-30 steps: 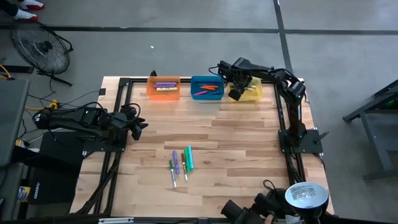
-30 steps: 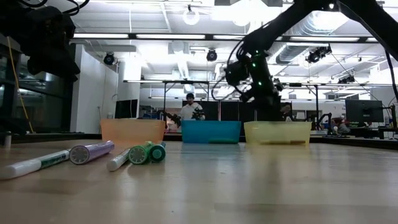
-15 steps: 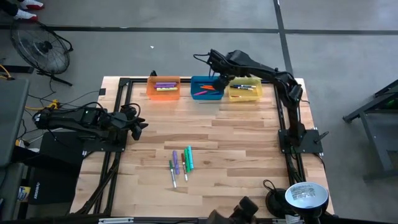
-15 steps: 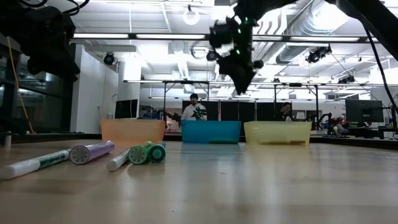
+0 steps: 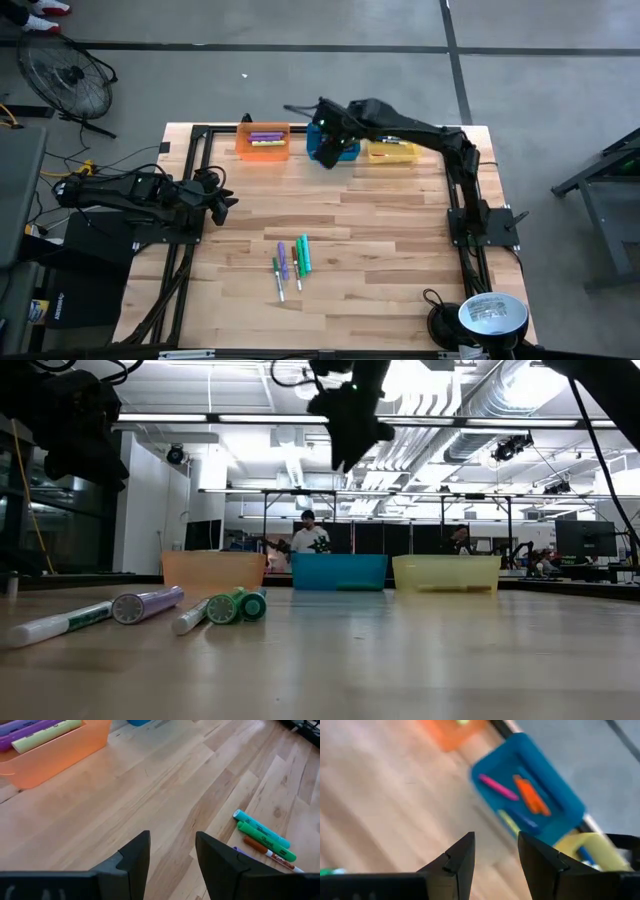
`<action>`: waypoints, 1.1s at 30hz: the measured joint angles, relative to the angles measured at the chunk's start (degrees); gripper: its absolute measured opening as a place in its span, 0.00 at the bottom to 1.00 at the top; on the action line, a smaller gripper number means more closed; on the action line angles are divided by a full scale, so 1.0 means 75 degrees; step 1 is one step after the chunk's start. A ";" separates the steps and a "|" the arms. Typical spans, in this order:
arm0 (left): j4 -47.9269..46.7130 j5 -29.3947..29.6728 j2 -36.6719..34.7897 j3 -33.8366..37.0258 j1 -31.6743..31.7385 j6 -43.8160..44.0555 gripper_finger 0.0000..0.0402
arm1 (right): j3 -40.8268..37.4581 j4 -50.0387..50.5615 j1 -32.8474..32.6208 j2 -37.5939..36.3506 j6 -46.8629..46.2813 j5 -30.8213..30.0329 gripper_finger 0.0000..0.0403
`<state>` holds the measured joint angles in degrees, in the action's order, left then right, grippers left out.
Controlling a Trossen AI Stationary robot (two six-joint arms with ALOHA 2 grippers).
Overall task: Pick & Place Markers
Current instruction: Put the green marker into the yellow bin
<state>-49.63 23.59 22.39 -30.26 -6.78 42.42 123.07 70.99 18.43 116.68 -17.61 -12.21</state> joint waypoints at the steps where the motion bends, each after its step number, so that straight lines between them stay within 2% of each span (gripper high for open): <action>1: 0.0004 -0.0001 0.0000 0.0000 0.0001 -0.0021 0.39 | 0.0000 -0.0018 -0.0142 0.0000 -0.0084 0.0037 0.34; 15: 0.0006 0.0000 0.0000 0.0000 0.0002 -0.0024 0.39 | -0.0017 -0.0837 -0.2066 0.0000 -0.2042 0.0041 0.34; 22: 0.0000 -0.0109 0.0000 0.0000 0.0000 -0.0040 0.39 | -0.0017 -0.0931 -0.2979 0.0000 -0.2833 -0.0673 0.34; 25: 0.0071 -0.0538 0.0000 0.0000 0.0000 -0.0322 0.39 | -0.0017 -0.0892 -0.3345 0.0003 -0.3174 -0.1136 0.34; 28: 0.0365 -0.1328 0.0000 0.0000 -0.0001 -0.0835 0.39 | -0.0017 -0.0653 -0.3662 0.0003 -0.3679 -0.1528 0.34; 31: 0.0651 -0.2140 0.0090 0.0000 -0.0001 -0.1322 0.39 | -0.0018 -0.0230 -0.3896 0.0003 -0.4304 -0.1599 0.34; 33: 0.0710 -0.2397 0.0208 0.0000 -0.0001 -0.1344 0.39 | -0.0018 0.0145 -0.4010 0.0003 -0.4819 -0.1624 0.34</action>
<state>-44.30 5.62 23.95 -30.26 -6.79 32.34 122.93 72.08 -11.65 116.71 -53.76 -24.39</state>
